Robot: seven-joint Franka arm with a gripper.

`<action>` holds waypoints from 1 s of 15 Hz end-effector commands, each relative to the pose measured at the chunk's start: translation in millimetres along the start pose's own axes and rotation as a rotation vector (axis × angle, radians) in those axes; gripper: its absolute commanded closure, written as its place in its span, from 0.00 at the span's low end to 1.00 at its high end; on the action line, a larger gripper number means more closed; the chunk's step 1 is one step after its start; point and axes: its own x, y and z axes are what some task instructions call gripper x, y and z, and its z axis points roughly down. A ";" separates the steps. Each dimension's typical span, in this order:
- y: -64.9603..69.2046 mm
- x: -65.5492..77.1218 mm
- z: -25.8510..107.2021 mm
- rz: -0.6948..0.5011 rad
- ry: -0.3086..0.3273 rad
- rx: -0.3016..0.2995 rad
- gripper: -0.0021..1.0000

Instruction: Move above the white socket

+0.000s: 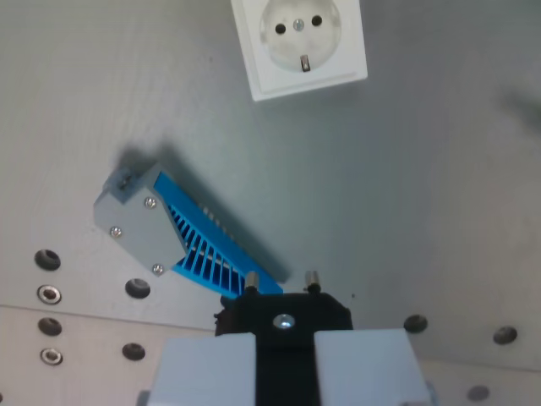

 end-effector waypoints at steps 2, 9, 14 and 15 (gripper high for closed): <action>7.0 14.5 18.4 -0.105 0.025 -0.002 1.00; 12.1 34.4 53.2 -0.136 0.005 -0.001 1.00; 14.8 42.5 78.1 -0.149 0.013 -0.001 1.00; 15.2 43.8 83.1 -0.151 0.014 -0.001 1.00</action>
